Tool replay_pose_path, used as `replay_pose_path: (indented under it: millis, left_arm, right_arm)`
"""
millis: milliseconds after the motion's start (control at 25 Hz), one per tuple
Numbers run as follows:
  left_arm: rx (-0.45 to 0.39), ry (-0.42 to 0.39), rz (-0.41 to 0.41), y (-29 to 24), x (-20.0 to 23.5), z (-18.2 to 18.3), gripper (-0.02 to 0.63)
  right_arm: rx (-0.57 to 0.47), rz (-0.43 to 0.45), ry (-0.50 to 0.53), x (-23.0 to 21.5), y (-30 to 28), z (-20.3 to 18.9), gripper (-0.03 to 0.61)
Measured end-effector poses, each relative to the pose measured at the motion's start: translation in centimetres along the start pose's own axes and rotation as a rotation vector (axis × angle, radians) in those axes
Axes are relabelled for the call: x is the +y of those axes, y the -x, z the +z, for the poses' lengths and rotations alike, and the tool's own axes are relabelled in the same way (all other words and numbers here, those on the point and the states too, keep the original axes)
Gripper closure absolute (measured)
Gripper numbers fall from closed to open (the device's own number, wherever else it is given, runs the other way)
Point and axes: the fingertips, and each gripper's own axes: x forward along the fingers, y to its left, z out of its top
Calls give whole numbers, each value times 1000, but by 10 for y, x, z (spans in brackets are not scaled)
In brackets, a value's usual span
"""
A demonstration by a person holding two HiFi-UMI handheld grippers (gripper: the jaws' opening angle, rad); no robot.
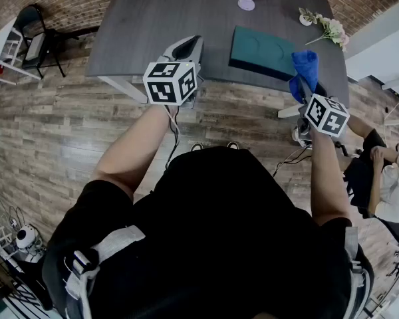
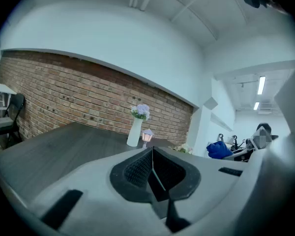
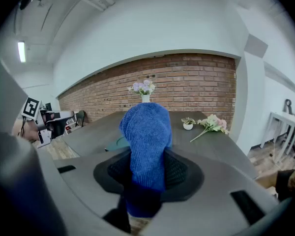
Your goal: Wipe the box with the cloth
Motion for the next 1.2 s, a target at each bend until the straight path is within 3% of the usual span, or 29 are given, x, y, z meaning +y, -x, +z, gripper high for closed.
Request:
replay_pose_path:
  millis: [360, 560, 720, 880, 1200]
  left_arm:
    - [-17, 9, -22, 2, 12, 2, 603]
    - [18, 2, -42, 10, 23, -10, 603]
    - [85, 24, -33, 28, 38, -45, 603]
    - [124, 82, 52, 52, 63, -78, 603]
    - [89, 113, 229, 51, 102, -75, 603]
  right_arm:
    - [10, 17, 21, 24, -15, 5, 437]
    - [42, 62, 10, 55, -28, 2, 436]
    - [89, 165, 71, 104, -49, -4, 434]
    - [189, 328, 215, 167, -80, -13, 433]
    - [306, 571, 475, 247, -165, -5, 428]
